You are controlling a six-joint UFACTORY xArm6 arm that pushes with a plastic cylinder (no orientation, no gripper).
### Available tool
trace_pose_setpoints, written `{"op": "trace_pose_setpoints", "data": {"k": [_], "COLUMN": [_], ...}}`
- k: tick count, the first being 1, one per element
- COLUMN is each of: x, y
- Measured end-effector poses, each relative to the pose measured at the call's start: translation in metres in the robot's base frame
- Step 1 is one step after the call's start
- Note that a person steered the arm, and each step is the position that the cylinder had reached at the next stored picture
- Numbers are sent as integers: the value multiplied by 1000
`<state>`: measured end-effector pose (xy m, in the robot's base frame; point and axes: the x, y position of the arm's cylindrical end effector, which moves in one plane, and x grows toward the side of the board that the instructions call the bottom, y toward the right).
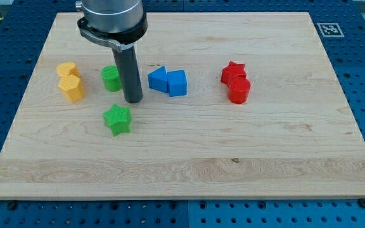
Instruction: Push the green circle into the yellow blocks
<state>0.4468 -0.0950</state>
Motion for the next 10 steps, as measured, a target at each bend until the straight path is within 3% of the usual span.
{"op": "trace_pose_setpoints", "data": {"k": [5, 7, 8, 10], "x": [-22, -23, -47, -48], "y": [-25, 21, -5, -36]}}
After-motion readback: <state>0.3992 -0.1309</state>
